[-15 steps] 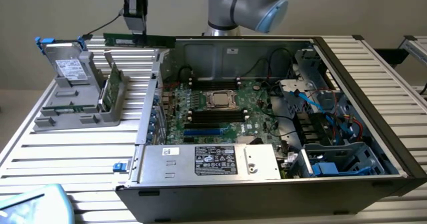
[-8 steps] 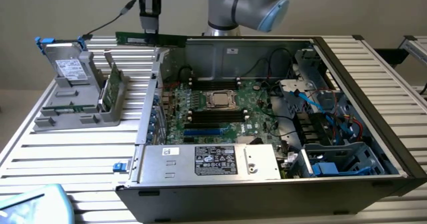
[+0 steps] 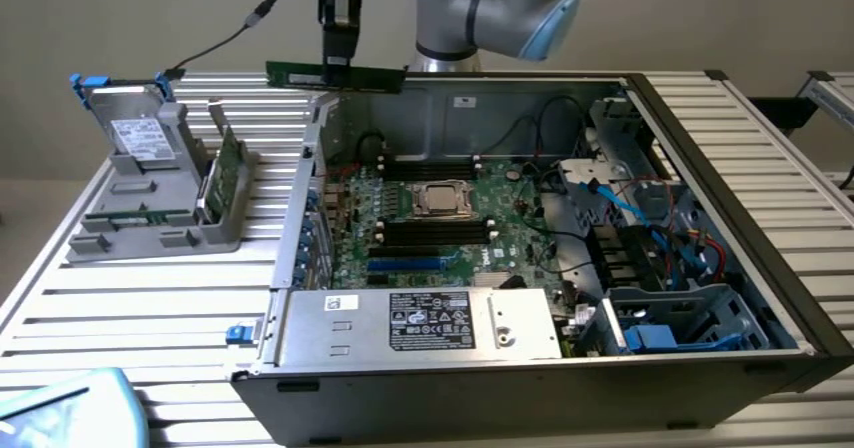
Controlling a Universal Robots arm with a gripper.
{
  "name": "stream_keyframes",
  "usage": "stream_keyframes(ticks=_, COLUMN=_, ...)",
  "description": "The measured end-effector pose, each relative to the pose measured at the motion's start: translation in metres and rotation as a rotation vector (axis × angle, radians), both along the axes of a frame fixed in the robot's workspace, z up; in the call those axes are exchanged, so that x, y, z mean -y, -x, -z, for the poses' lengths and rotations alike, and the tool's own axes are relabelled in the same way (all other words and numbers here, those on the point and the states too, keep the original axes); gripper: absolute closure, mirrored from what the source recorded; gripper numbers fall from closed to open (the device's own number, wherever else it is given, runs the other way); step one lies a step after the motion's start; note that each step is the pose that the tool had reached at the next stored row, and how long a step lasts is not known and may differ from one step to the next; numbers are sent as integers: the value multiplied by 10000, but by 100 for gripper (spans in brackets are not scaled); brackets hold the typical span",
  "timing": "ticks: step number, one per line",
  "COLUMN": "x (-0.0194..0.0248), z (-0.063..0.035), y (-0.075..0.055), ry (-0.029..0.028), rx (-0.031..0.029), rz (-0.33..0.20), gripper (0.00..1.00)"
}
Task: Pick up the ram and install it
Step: 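Insert the ram into the slot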
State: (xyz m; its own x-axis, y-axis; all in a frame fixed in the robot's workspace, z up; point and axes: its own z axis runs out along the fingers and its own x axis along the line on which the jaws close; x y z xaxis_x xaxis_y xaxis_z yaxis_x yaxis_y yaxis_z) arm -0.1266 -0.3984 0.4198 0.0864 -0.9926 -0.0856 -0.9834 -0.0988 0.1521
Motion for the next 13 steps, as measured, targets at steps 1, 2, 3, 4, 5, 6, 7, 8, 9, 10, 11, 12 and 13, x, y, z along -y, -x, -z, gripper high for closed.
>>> stream_keyframes(ticks=1, x=0, z=-1, y=-30, ry=-12, rx=4, rz=0, gripper=86)
stream_keyframes(ticks=2, x=0, z=-3, y=-54, ry=-24, rx=13, rz=1, gripper=86)
stream_keyframes(ticks=3, x=0, z=-3, y=-73, ry=-38, rx=27, rz=1, gripper=86)
stream_keyframes(ticks=4, x=0, z=-3, y=-91, ry=-52, rx=50, rz=1, gripper=86)
stream_keyframes(ticks=5, x=0, z=-3, y=-107, ry=-67, rx=83, rz=1, gripper=86)
stream_keyframes(ticks=6, x=0, z=-3, y=-120, ry=-84, rx=128, rz=2, gripper=86)
stream_keyframes(ticks=7, x=0, z=-3, y=-132, ry=-104, rx=179, rz=2, gripper=86)
stream_keyframes(ticks=8, x=0, z=-4, y=-143, ry=-121, rx=239, rz=4, gripper=86)
stream_keyframes(ticks=9, x=0, z=-7, y=-149, ry=-129, rx=312, rz=9, gripper=86)
stream_keyframes(ticks=10, x=0, z=-9, y=-154, ry=-131, rx=388, rz=17, gripper=86)
stream_keyframes(ticks=11, x=0, z=-11, y=-157, ry=-131, rx=466, rz=30, gripper=86)
stream_keyframes(ticks=12, x=0, z=-13, y=-160, ry=-130, rx=548, rz=45, gripper=86)
stream_keyframes(ticks=13, x=0, z=-14, y=-161, ry=-130, rx=637, rz=64, gripper=86)
